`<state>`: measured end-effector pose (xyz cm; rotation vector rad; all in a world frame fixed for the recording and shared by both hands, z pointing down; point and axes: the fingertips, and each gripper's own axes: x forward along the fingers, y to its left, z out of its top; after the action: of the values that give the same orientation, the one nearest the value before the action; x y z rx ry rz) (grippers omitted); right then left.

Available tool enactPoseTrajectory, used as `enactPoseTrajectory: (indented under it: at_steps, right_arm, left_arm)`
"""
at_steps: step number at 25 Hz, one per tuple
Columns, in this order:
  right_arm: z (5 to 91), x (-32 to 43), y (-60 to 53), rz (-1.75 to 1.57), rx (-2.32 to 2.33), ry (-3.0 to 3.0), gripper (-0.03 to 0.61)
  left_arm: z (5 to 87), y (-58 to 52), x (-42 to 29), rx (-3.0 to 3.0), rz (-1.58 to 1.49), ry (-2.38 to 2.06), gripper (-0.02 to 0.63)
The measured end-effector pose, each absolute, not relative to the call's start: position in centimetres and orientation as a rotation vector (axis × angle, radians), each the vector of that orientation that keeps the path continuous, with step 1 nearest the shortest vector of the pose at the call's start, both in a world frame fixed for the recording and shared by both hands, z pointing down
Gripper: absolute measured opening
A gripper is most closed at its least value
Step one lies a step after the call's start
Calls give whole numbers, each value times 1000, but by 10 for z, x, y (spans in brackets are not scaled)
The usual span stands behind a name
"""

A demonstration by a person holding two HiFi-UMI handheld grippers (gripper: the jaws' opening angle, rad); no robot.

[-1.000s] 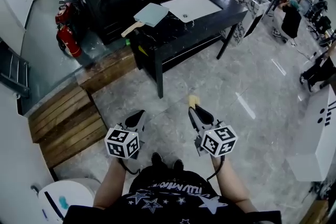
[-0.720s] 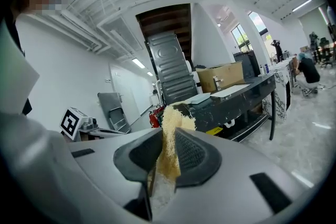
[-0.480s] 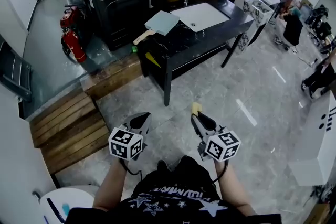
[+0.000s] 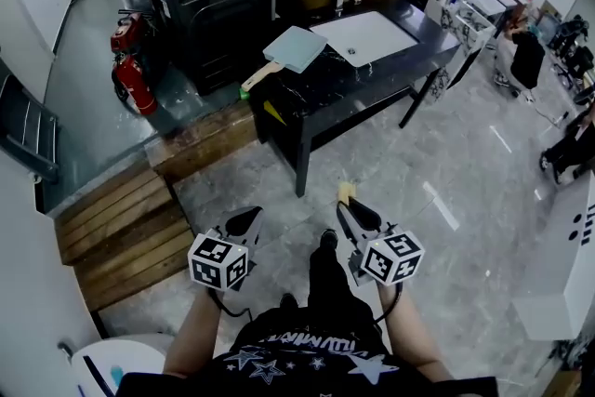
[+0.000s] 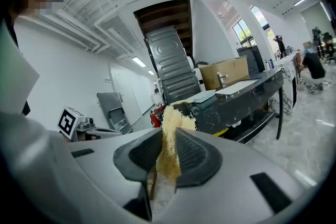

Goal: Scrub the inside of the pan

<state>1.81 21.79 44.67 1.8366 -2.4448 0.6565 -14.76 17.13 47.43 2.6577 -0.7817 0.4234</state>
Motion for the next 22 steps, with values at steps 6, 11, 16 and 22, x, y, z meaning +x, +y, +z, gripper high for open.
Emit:
enactPoseTrajectory:
  at_steps: [6, 11, 16, 22]
  right_arm:
    - [444, 42, 173, 667, 1805, -2480, 78]
    - [443, 74, 120, 668, 1791, -2508, 78]
    - [436, 101, 66, 689, 1737, -2555, 80]
    - [429, 137, 3, 714, 1656, -2621, 80]
  left_arm:
    - [474, 127, -124, 2655, 451, -820, 6]
    - [468, 79, -97, 2702, 484, -848, 8]
    - [460, 29, -74, 2668, 475, -909, 6]
    - [448, -25, -37, 2647, 479, -968, 6]
